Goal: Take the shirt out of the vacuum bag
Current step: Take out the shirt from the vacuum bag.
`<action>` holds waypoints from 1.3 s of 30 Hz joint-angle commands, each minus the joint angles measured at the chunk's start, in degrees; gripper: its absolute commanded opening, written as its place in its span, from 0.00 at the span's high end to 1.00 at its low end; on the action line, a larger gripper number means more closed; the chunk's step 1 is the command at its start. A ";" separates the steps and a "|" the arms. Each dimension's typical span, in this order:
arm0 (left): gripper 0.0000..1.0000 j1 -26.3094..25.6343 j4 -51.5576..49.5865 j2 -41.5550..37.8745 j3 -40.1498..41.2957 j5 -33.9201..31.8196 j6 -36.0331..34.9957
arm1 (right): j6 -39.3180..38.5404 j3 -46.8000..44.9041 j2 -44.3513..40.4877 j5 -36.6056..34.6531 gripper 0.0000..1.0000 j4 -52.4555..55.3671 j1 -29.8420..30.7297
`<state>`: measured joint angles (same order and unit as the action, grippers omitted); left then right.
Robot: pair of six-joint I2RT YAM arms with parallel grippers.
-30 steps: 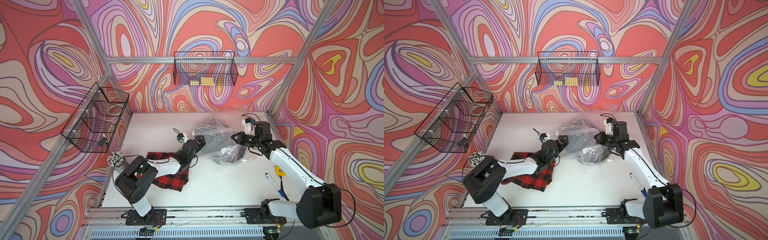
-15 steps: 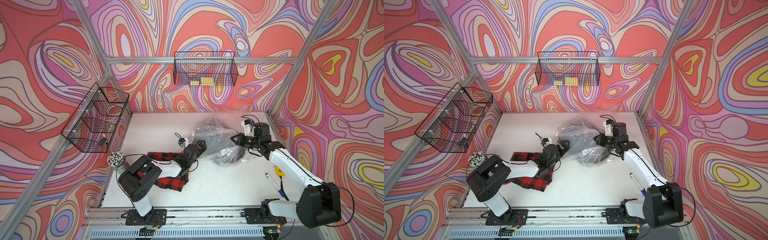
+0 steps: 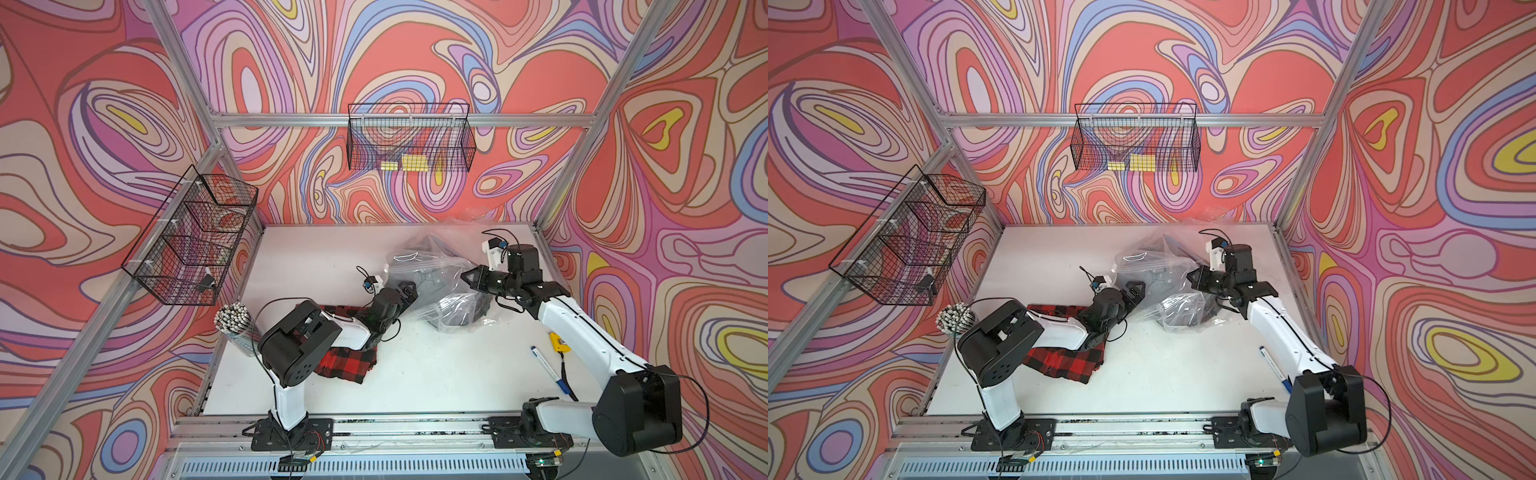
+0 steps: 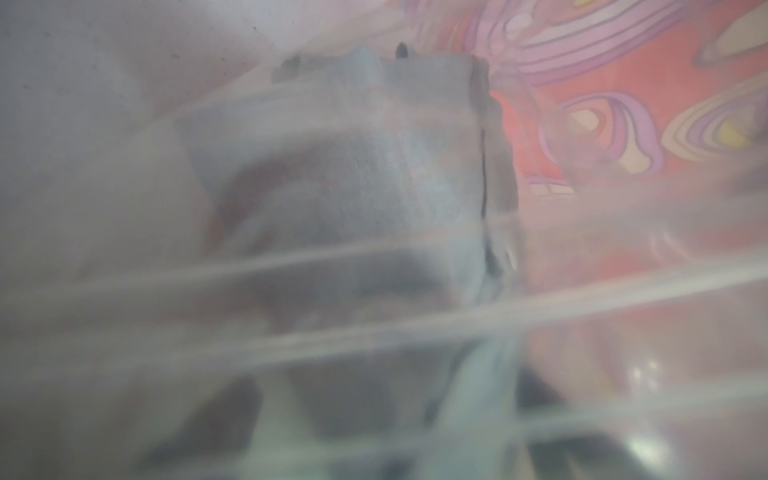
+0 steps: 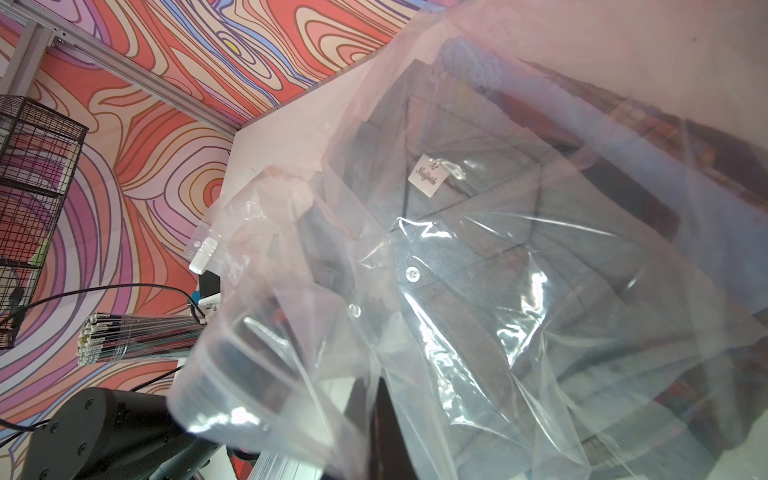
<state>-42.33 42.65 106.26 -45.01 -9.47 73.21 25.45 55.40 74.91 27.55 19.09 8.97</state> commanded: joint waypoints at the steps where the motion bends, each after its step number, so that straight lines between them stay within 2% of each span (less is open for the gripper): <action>1: 0.01 0.14 0.80 -0.30 -1.41 -0.22 -2.92 | -0.32 1.47 0.74 0.49 1.00 -0.63 -0.01; 4: 0.03 0.57 1.77 2.02 -3.45 1.93 -2.94 | -0.19 1.24 0.61 0.40 1.00 -0.94 0.01; 7: 0.18 0.78 4.35 4.18 -4.13 3.62 -2.15 | -0.24 1.21 0.34 0.42 1.00 -0.81 -0.01; 14: 0.41 0.75 5.35 4.06 -3.86 4.29 -2.00 | -0.67 1.11 0.12 0.02 1.00 -0.37 -0.01; 16: 0.44 0.84 5.12 3.72 -3.70 4.53 -2.16 | -0.59 1.12 0.22 0.13 1.00 -0.54 0.00; 21: 0.63 1.28 6.22 3.71 -3.49 5.17 -1.15 | -0.49 0.97 0.22 0.22 1.00 -0.72 -0.01; 23: 0.62 1.37 5.87 4.06 -4.43 5.96 -1.14 | -0.66 0.92 0.17 0.22 1.00 -0.72 -0.01; 25: 0.45 1.37 4.72 4.65 -6.20 7.14 -1.59 | -0.67 0.81 0.23 0.31 1.00 -0.65 0.00; 27: 0.41 1.37 4.28 5.19 -7.44 7.89 -2.13 | -0.67 0.92 0.23 0.40 1.00 -0.64 -0.01; 29: 0.32 1.37 5.11 5.46 -7.77 7.86 -2.06 | -0.67 0.94 0.15 0.45 1.00 -0.72 0.05; 32: 0.30 1.37 6.25 4.97 -7.50 7.46 -2.33 | -0.67 1.03 0.23 0.39 1.00 -0.72 -0.01; 35: 0.42 1.37 6.50 4.64 -7.39 7.84 -2.48 | -0.67 1.03 0.31 0.49 1.00 -0.81 0.05; 39: 0.71 1.63 8.32 5.66 -7.37 9.01 -1.72 | -0.67 1.03 0.29 0.40 1.00 -0.72 0.10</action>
<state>-40.95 46.59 110.87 -51.55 -2.52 72.07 25.34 55.40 74.96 27.53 19.03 8.97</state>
